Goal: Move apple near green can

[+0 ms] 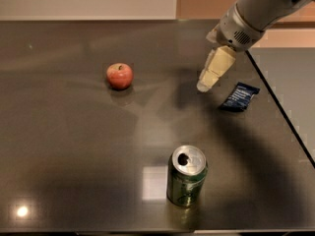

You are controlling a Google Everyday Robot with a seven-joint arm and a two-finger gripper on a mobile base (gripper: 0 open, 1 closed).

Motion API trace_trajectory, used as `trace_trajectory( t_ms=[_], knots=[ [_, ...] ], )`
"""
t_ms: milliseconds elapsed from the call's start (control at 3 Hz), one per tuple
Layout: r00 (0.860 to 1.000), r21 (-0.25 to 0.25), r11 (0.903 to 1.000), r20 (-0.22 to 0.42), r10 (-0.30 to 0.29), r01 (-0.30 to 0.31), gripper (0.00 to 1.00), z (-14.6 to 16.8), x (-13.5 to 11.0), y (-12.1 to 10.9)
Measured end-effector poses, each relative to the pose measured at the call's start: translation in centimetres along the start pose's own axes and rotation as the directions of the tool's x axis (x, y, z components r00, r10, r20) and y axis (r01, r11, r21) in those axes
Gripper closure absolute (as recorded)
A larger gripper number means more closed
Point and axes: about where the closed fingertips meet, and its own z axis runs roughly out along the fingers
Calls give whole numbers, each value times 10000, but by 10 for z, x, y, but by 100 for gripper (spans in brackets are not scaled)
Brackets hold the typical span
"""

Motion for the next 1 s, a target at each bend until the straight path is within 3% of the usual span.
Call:
trace_trajectory(
  t_ms=[667,1000],
  knots=[
    [9954,-56,9991,860,419,-415,0,43,-27,-29],
    [9913,156,9989,1252,410,-432,0,58,-48,-29]
  ],
)
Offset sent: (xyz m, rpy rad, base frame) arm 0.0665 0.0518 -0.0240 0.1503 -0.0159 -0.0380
